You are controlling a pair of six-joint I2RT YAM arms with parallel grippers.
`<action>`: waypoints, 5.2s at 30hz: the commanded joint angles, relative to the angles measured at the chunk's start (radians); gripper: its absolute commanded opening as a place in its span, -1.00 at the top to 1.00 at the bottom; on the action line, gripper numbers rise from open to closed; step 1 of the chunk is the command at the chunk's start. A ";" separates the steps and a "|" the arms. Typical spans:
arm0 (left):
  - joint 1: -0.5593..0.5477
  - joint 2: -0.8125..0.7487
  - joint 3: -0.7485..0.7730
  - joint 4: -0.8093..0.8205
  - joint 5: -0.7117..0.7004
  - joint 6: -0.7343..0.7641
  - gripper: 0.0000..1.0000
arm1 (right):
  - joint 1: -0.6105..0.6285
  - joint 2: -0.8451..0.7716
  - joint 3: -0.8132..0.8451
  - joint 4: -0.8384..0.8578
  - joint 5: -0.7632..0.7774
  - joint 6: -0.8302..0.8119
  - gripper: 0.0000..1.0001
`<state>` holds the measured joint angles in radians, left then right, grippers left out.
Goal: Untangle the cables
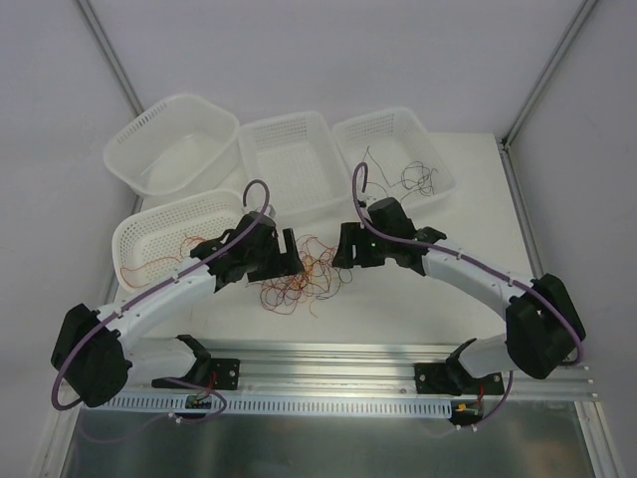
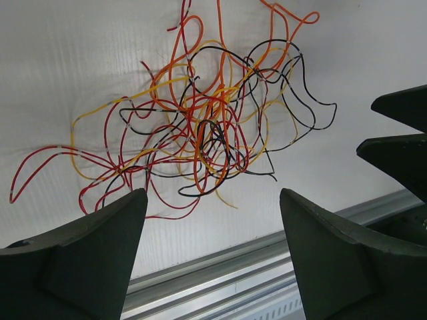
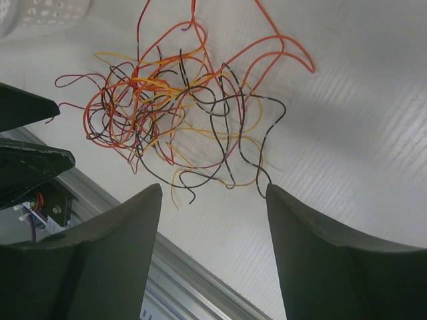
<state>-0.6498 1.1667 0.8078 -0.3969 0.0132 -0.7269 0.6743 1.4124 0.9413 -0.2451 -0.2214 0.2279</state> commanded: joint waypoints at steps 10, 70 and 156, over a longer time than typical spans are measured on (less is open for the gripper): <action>-0.076 0.062 0.002 0.015 -0.133 -0.147 -0.41 | 0.018 0.082 -0.094 0.240 0.024 0.080 -0.34; -0.082 0.492 0.436 0.052 -0.008 0.799 1.00 | -0.234 -0.248 -0.239 -0.137 0.123 -0.108 0.98; 0.108 -0.099 0.781 -0.500 -0.396 0.452 1.00 | 0.183 0.373 0.174 -0.137 0.599 0.327 0.76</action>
<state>-0.5461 1.1000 1.5715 -0.8906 -0.2764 -0.2802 0.9035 1.8446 1.1629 -0.2829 0.3145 0.5339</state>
